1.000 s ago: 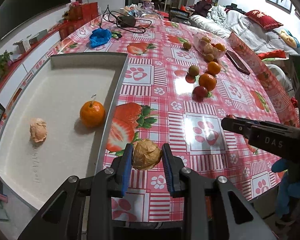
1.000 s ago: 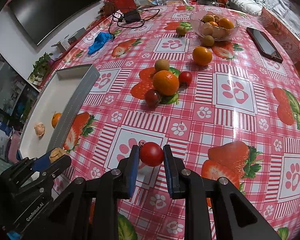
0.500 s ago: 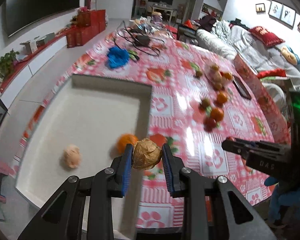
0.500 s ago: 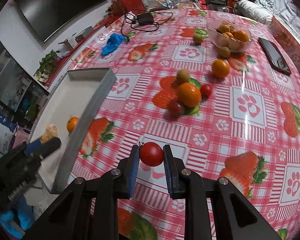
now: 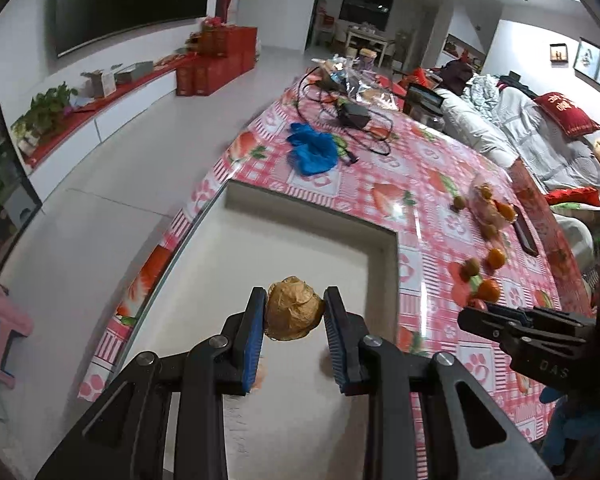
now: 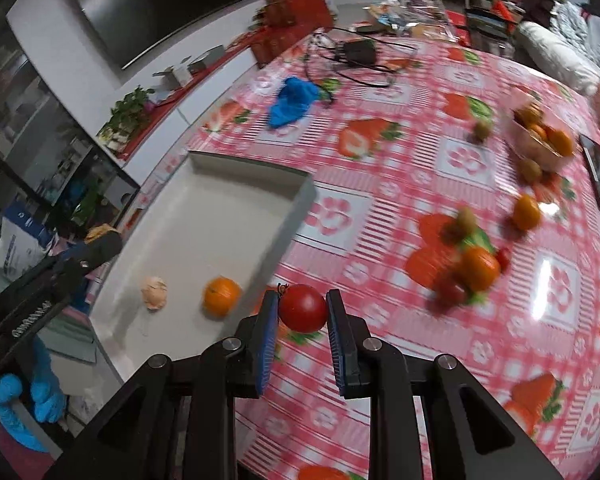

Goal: Organize fruits
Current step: 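Carry the brown fruit and the cherry tomato toward the white tray with both grippers, then open both grippers to drop the cherry tomato and brown fruit into the tray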

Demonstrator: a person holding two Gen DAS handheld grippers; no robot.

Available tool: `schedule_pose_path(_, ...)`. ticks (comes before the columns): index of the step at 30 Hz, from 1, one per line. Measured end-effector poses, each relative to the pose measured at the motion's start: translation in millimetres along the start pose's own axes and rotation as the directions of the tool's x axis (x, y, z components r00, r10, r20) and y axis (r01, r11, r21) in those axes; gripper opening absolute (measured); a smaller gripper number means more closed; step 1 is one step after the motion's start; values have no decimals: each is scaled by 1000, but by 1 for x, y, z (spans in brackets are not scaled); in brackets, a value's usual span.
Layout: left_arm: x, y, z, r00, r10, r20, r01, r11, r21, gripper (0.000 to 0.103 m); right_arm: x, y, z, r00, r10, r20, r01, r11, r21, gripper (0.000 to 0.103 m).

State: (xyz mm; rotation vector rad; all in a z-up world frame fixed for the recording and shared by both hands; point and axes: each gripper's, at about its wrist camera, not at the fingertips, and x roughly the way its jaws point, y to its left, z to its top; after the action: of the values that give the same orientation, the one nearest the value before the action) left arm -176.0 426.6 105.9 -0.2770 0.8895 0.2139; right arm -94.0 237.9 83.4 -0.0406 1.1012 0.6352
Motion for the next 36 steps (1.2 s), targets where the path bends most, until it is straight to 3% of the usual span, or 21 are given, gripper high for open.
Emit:
schedule_pose_path(7, 31, 16, -8, 997, 30, -70, -32, 999, -29, 32, 38, 43, 19, 999, 24, -48, -27, 997, -76, 25)
schedule_pose_path(18, 55, 25, -17, 993, 54, -108, -55, 998, -8, 34, 85, 58, 27, 993, 4, -119, -16, 995, -100, 25)
schedule_pose_path(20, 55, 25, -19, 992, 65, -108, -65, 998, 3, 46, 87, 58, 27, 992, 8, -128, -21, 995, -99, 25)
schedule_pose_path(21, 55, 24, -19, 992, 72, -104, -72, 997, 6, 61, 87, 59, 26, 991, 11, -132, -24, 995, -97, 25)
schedule_pose_path(22, 53, 25, -20, 993, 82, -90, -82, 997, 3, 69, 87, 59, 26, 991, 15, -134, -28, 995, -96, 26)
schedule_pose_path(23, 52, 26, -21, 992, 94, -79, -94, 996, -2, 71, 87, 58, 25, 990, 19, -136, -32, 995, -93, 26)
schedule_pose_path(24, 50, 29, -22, 992, 100, -74, -101, 995, -12, 72, 87, 57, 25, 991, 21, -136, -33, 996, -87, 28)
schedule_pose_path(25, 50, 31, -21, 992, 99, -79, -101, 995, -23, 73, 85, 55, 25, 991, 12, -131, -23, 996, -82, 36)
schedule_pose_path(26, 49, 35, -21, 992, 89, -90, -92, 995, -37, 75, 84, 54, 26, 992, 3, -126, -13, 997, -80, 51)
schedule_pose_path(29, 44, 36, -20, 992, 85, -88, -90, 994, -54, 78, 74, 49, 28, 995, 31, -98, -36, 998, -54, 67)
schedule_pose_path(32, 35, 27, -20, 993, 92, -73, -95, 995, -33, 78, 60, 50, 27, 998, 5, -60, -9, 998, -63, 81)
schedule_pose_path(36, 22, 8, -17, 995, 88, -48, -88, 996, 8, 79, 44, 43, 22, 999, 0, -36, -2, 998, -59, 81)
